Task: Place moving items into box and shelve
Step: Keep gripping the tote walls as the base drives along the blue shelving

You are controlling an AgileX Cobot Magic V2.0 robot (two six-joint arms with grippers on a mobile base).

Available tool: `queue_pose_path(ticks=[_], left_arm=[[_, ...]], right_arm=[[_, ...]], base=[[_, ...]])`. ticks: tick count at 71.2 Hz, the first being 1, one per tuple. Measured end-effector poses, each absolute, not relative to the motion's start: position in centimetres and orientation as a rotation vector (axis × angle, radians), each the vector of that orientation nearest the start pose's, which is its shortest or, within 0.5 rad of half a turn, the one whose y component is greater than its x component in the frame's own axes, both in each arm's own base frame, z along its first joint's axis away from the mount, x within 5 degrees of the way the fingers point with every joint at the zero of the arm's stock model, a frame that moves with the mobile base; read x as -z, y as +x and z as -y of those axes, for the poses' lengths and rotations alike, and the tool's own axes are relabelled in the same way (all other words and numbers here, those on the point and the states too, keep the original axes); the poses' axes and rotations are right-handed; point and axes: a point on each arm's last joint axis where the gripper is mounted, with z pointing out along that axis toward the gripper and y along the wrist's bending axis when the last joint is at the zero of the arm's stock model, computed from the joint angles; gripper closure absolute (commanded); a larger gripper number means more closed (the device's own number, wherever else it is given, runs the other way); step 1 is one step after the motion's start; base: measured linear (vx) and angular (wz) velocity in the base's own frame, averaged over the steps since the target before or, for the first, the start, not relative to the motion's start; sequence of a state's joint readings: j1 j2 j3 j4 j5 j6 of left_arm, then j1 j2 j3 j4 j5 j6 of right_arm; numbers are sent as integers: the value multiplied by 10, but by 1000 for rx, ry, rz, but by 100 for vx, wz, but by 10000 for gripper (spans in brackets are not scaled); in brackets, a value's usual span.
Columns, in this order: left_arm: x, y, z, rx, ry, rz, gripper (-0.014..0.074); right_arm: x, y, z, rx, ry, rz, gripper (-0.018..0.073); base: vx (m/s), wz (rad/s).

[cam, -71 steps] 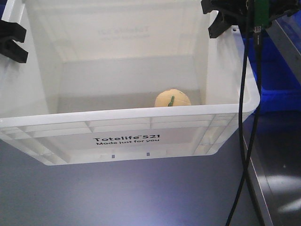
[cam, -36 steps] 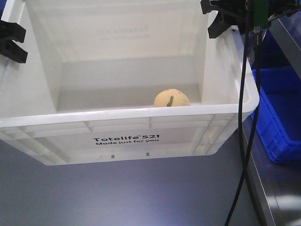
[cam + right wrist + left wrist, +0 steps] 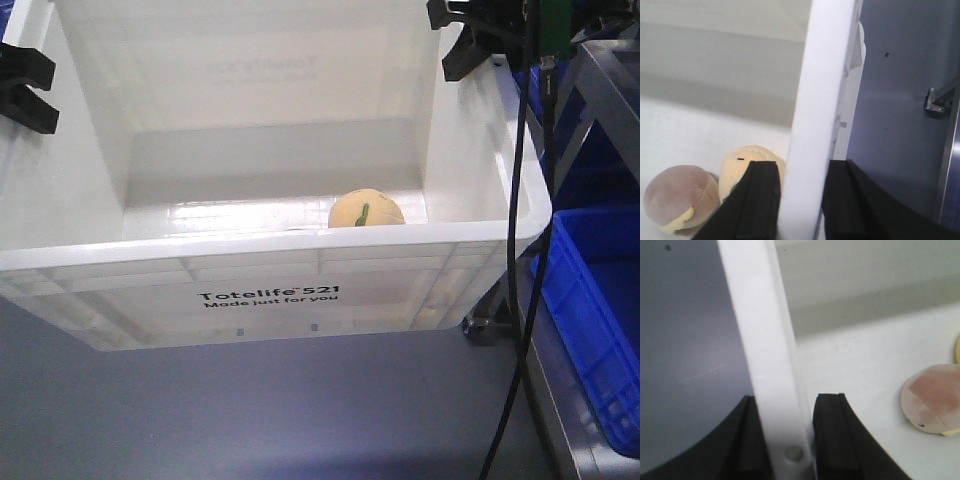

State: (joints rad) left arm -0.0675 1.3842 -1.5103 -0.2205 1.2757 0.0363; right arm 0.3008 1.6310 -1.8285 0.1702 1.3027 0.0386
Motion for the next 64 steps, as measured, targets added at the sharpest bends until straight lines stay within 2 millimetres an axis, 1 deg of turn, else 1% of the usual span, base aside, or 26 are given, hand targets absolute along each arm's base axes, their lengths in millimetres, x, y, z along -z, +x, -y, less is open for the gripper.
queue_pose_path(ticks=[64], left_arm=[[-405, 268, 37, 311, 124, -2619, 613]], right_arm=[[-418, 318, -114, -352, -342, -2582, 571]], base=[[45, 4]])
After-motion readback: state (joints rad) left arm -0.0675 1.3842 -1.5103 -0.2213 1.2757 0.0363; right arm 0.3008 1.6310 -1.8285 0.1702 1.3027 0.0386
